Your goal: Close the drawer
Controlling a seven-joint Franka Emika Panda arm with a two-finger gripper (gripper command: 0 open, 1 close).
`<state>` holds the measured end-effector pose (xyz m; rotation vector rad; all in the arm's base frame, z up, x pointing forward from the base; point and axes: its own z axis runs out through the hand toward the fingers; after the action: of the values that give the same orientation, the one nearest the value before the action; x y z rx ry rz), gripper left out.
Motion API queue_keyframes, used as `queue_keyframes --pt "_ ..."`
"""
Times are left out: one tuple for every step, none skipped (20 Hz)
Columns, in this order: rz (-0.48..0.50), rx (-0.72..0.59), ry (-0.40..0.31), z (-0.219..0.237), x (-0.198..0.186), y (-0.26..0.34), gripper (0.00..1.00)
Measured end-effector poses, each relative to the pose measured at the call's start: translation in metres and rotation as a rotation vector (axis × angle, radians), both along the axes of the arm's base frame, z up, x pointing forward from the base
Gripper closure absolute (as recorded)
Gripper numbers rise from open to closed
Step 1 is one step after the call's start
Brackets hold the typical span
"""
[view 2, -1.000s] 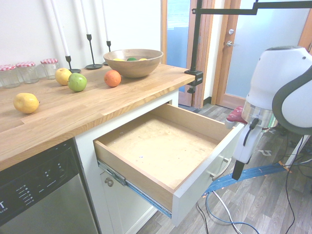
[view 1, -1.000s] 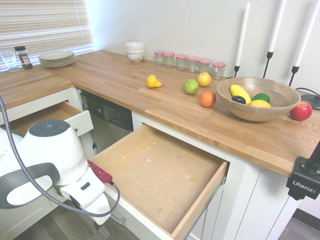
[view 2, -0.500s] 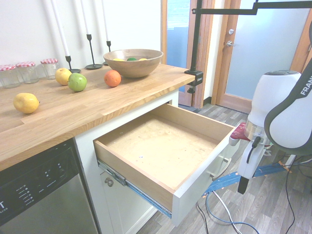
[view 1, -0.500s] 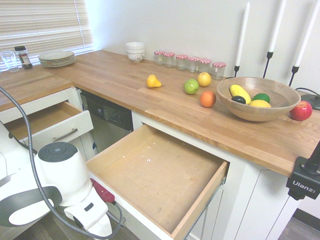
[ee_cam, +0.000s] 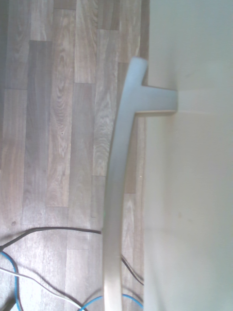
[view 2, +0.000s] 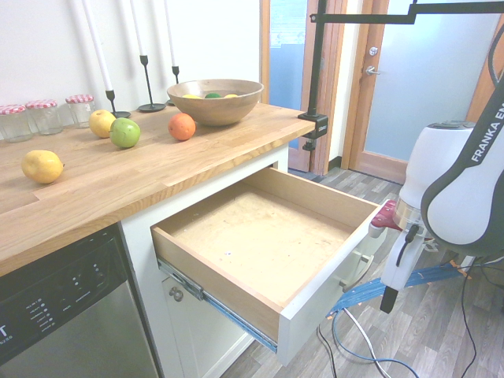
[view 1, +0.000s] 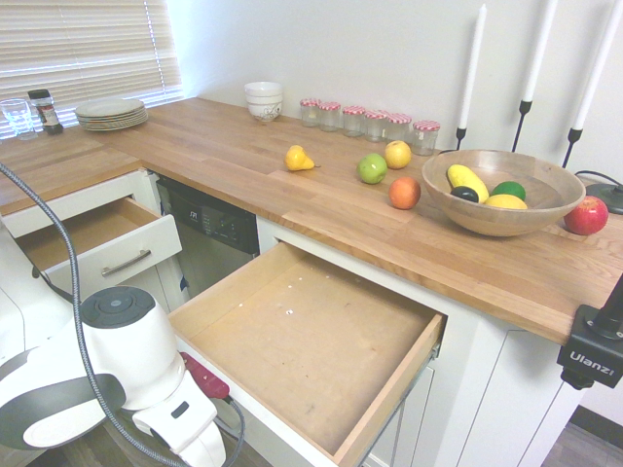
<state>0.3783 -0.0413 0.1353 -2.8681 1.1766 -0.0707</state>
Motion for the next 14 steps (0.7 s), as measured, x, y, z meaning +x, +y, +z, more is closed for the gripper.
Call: queue_keyframes --pt "0.007 -0.002 -0.004 0.0 0.0 0.0 1.0" --pt "0.011 -0.004 -0.008 0.0 0.001 0.0 1.0" --pt "0.013 -0.006 -0.011 0.0 0.001 0.0 1.0" --pt "0.013 -0.006 -0.013 0.001 0.001 0.0 1.0" --pt "0.013 -0.006 -0.014 0.001 0.002 0.0 1.0" --pt "0.013 -0.007 -0.015 0.001 0.003 0.0 1.0" --pt "0.013 -0.008 -0.017 0.002 0.004 0.0 1.0" --pt "0.014 -0.009 -0.019 0.002 0.004 0.0 1.0" --pt "0.015 -0.01 -0.021 0.003 0.006 0.0 1.0" --pt "0.016 -0.012 -0.023 0.003 0.007 0.0 1.0" --pt "0.018 -0.014 -0.025 0.003 0.008 0.0 1.0" --pt "0.019 -0.016 -0.027 0.004 0.01 0.0 1.0" --pt "0.021 -0.017 -0.028 0.004 0.011 0.001 1.0" --pt "0.023 -0.019 -0.028 0.003 0.011 0.001 1.0"
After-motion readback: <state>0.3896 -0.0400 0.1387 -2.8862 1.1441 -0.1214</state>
